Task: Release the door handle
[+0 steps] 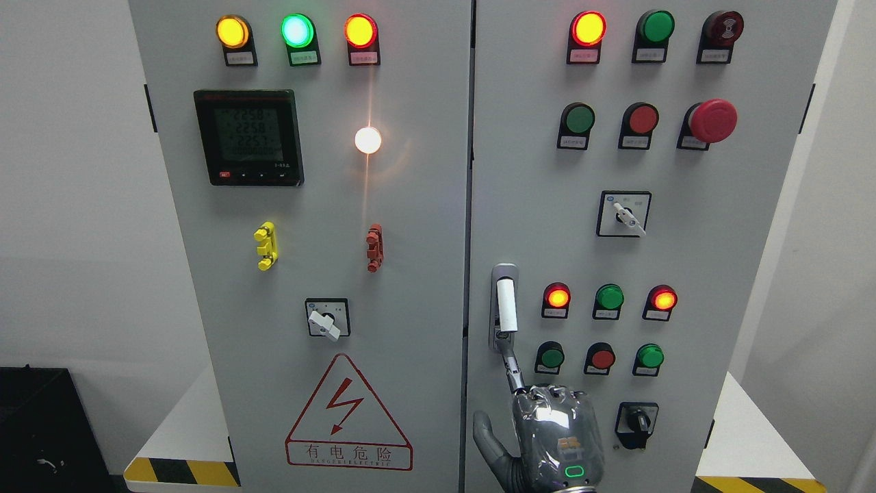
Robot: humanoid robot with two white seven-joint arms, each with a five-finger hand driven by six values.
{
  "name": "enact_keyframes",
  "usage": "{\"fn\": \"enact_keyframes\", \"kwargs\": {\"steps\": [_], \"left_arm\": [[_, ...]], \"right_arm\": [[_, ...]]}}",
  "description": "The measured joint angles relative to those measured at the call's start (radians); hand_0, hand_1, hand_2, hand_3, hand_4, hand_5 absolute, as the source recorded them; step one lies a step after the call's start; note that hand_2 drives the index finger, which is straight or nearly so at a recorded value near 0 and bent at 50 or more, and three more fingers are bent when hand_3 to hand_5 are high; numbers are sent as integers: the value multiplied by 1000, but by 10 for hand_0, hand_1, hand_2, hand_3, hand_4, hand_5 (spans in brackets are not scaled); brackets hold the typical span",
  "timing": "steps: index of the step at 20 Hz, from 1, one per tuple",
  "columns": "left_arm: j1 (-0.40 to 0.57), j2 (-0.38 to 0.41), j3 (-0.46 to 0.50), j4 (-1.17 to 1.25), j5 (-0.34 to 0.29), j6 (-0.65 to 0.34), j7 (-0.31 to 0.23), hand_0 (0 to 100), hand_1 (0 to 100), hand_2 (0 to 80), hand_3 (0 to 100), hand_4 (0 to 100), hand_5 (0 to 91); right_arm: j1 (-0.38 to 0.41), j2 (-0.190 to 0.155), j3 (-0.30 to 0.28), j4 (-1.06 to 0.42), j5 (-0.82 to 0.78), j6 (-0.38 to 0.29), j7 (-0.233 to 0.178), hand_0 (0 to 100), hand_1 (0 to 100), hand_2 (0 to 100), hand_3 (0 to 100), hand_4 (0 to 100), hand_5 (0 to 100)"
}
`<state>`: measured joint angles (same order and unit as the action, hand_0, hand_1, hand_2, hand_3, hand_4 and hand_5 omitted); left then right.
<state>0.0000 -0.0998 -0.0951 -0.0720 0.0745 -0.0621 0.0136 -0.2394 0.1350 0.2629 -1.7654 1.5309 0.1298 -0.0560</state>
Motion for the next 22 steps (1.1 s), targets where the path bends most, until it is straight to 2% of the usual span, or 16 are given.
{"fn": "enact_keyframes", "kwargs": {"steps": [22], "left_arm": [[0, 0, 0, 0, 0, 0, 0, 120, 556, 0, 0, 0, 0]], "right_arm": [[2, 0, 0, 12, 0, 0, -2, 534, 272, 145, 1000, 965, 976]]}}
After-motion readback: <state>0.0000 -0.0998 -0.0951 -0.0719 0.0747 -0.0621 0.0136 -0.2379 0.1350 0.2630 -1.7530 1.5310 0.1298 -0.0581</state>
